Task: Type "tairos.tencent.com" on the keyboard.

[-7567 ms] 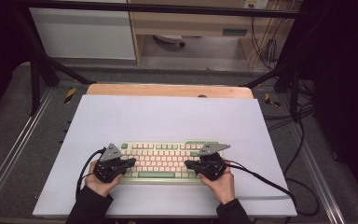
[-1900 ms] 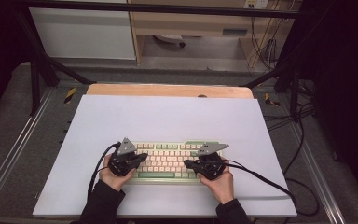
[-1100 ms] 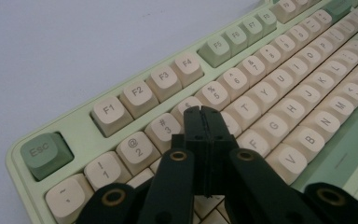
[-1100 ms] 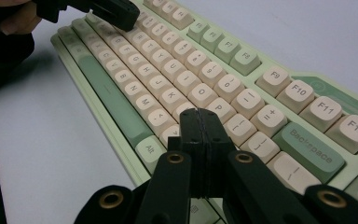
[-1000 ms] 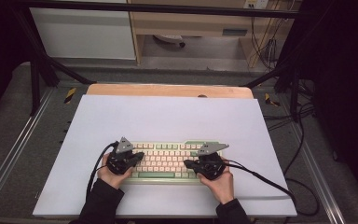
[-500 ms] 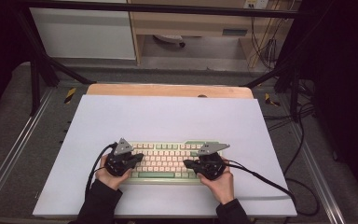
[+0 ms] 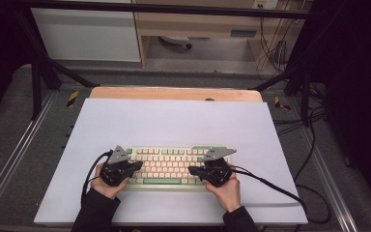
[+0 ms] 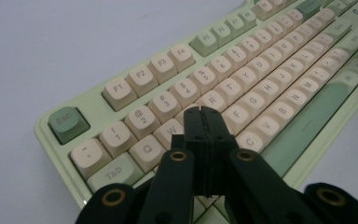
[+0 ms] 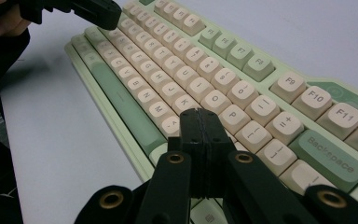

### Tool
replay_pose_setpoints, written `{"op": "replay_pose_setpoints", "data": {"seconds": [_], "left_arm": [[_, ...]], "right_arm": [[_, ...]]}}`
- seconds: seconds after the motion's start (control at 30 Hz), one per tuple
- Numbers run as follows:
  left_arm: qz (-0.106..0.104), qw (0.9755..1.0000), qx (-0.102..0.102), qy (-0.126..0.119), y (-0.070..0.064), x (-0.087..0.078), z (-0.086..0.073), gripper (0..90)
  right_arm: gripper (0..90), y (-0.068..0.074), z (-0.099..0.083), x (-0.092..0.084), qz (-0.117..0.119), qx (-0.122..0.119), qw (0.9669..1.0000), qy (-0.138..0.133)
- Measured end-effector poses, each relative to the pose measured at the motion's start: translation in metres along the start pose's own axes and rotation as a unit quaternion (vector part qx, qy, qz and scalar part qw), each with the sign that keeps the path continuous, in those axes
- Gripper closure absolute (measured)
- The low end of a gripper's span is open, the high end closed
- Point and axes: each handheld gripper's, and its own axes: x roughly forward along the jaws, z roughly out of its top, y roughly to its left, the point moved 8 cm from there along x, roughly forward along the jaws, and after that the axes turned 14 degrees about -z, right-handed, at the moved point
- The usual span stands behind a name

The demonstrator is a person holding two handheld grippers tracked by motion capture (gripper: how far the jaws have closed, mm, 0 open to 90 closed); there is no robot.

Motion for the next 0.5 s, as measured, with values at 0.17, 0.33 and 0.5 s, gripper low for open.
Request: {"op": "replay_pose_setpoints", "data": {"seconds": [0.17, 0.33, 0.5], "left_arm": [[0.001, 1.0, -0.002, -0.003, 0.002, -0.008, -0.006, 90.0], [0.0, 1.0, -0.006, -0.008, 0.004, -0.013, -0.009, 90.0], [0.0, 0.9999, -0.006, -0.009, 0.007, -0.015, -0.01, 90.0]], "right_arm": [[89.9, 0.005, 0.002, 0.002, 0.008, 0.003, 1.0, -0.001], [89.9, 0.009, 0.004, 0.005, 0.01, 0.0, 0.9999, 0.001], [89.9, 0.013, 0.008, 0.006, 0.012, 0.003, 0.9999, 0.003]]}}
